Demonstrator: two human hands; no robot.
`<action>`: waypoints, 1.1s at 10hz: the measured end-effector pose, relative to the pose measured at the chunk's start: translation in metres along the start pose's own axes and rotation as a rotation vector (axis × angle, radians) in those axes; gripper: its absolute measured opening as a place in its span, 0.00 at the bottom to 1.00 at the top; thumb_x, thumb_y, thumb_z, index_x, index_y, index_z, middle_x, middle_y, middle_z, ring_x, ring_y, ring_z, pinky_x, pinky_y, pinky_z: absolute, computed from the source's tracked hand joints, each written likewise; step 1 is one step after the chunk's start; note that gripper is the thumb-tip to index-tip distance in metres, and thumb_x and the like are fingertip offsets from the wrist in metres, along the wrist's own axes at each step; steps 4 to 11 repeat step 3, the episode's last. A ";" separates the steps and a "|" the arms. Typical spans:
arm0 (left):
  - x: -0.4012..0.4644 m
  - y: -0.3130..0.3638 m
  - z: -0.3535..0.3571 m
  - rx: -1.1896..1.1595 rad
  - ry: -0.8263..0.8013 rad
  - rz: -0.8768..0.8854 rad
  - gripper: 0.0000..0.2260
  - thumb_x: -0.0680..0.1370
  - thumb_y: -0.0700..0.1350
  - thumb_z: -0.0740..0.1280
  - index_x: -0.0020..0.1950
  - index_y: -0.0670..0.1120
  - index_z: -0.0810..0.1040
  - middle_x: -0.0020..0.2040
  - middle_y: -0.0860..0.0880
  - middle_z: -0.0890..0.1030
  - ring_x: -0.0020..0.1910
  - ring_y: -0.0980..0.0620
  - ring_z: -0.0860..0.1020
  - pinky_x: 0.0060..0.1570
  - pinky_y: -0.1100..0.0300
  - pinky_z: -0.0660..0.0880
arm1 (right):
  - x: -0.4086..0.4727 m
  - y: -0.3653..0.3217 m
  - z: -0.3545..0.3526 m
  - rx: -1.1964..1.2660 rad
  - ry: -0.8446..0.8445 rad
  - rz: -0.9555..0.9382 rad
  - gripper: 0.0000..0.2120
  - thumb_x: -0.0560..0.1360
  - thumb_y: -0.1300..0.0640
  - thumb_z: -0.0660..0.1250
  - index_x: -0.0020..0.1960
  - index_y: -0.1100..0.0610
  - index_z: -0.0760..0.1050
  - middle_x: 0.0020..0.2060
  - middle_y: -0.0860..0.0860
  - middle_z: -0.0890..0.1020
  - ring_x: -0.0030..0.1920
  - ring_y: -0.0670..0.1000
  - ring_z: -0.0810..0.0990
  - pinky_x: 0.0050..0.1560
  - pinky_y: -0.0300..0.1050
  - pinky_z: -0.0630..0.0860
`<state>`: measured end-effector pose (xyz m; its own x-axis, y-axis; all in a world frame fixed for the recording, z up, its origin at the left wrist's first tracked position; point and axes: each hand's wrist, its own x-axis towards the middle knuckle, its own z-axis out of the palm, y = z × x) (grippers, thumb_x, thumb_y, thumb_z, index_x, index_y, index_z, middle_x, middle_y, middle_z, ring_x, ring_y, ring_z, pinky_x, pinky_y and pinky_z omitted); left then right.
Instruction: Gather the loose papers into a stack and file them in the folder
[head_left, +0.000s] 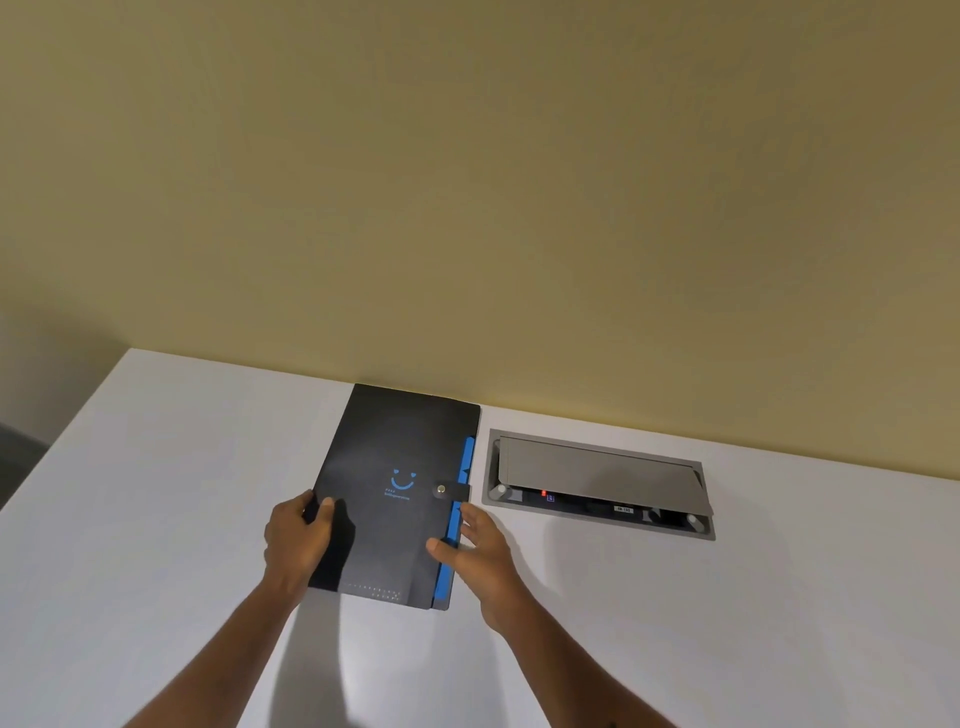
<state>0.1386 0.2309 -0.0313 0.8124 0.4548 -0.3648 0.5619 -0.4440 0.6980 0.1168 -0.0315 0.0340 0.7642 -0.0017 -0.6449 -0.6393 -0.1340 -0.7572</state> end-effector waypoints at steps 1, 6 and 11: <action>0.008 -0.012 0.002 0.000 -0.025 0.009 0.21 0.77 0.63 0.61 0.53 0.48 0.81 0.45 0.52 0.85 0.46 0.44 0.83 0.51 0.41 0.83 | 0.001 0.002 0.000 -0.013 0.001 -0.001 0.38 0.75 0.52 0.78 0.79 0.47 0.63 0.79 0.50 0.68 0.76 0.55 0.70 0.72 0.54 0.74; -0.012 0.003 -0.007 -0.004 -0.009 0.055 0.11 0.80 0.54 0.64 0.44 0.48 0.77 0.41 0.49 0.84 0.44 0.43 0.83 0.47 0.43 0.81 | -0.009 0.000 -0.010 -0.071 -0.016 -0.013 0.36 0.76 0.52 0.77 0.79 0.46 0.64 0.79 0.50 0.67 0.76 0.54 0.70 0.71 0.51 0.74; -0.012 0.003 -0.007 -0.004 -0.009 0.055 0.11 0.80 0.54 0.64 0.44 0.48 0.77 0.41 0.49 0.84 0.44 0.43 0.83 0.47 0.43 0.81 | -0.009 0.000 -0.010 -0.071 -0.016 -0.013 0.36 0.76 0.52 0.77 0.79 0.46 0.64 0.79 0.50 0.67 0.76 0.54 0.70 0.71 0.51 0.74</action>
